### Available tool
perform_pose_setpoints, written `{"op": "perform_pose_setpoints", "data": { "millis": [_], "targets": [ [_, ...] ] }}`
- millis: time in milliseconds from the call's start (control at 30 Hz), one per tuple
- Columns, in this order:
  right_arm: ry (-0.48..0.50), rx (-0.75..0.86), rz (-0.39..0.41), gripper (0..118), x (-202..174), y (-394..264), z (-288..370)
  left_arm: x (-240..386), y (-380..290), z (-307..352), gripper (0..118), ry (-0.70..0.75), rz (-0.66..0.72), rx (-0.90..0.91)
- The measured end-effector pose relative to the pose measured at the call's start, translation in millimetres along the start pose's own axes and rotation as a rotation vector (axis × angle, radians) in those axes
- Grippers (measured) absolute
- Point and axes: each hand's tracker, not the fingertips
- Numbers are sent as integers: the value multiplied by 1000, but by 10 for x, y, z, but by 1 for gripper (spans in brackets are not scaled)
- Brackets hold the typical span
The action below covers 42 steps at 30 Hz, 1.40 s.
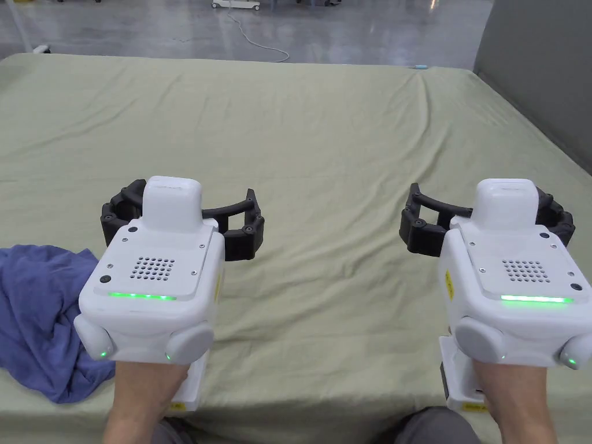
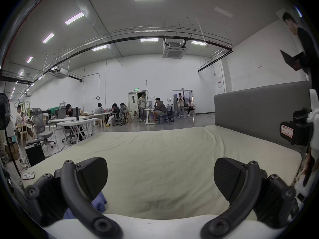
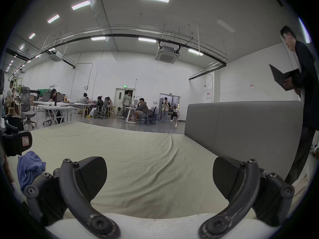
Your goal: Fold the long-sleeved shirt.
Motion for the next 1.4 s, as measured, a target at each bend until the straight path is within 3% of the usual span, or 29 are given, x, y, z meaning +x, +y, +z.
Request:
{"op": "perform_pose_setpoints", "data": {
  "millis": [1400],
  "targets": [
    [-4,12,-13,118,8,2,8,-9,21,1,118,0,12,-15]
  ]
}}
